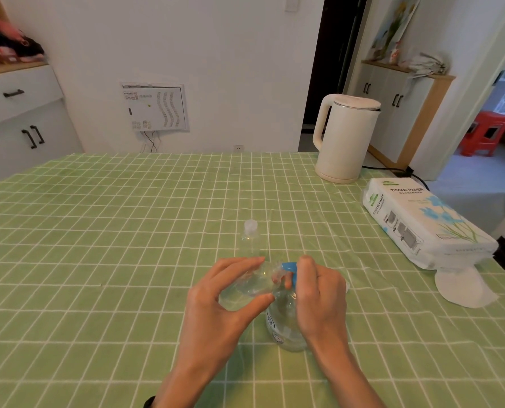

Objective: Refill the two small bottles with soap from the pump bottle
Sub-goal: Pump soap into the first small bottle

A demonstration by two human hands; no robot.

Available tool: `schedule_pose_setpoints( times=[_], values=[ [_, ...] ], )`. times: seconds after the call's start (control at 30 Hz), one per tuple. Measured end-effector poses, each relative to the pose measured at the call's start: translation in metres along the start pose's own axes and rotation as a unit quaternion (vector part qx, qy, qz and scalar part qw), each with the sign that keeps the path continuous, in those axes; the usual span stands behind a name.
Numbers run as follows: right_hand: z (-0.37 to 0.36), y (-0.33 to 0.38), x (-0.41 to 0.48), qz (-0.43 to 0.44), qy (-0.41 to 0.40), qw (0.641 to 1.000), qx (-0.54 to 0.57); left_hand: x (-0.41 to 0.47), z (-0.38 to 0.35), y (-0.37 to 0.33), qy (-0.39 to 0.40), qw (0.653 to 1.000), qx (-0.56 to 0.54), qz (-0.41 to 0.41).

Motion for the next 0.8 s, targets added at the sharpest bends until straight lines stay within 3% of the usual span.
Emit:
schedule_pose_setpoints(
  times=[0.2,0.67,0.8],
  values=[
    [-0.001,-0.007,-0.002,-0.031,-0.003,0.999,0.010,0.000,0.001,0.001,-0.003,1.000,-0.005,0.003],
    [0.000,0.004,-0.001,0.005,-0.004,1.000,0.009,0.000,-0.001,-0.001,0.005,1.000,-0.006,0.002],
    [0.000,-0.003,-0.002,-0.021,-0.005,1.000,0.010,0.000,0.000,-0.001,0.003,1.000,-0.004,0.002]
  ],
)
Point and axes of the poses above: each hand's wrist, its own x-axis towards the middle knuckle, its own z-axis out of the back of the hand, y = z × x, the point moved 7 cm from there along x, towards the middle knuckle, and after that the axes turned 5 degrees about x, right-handed, at the moved point
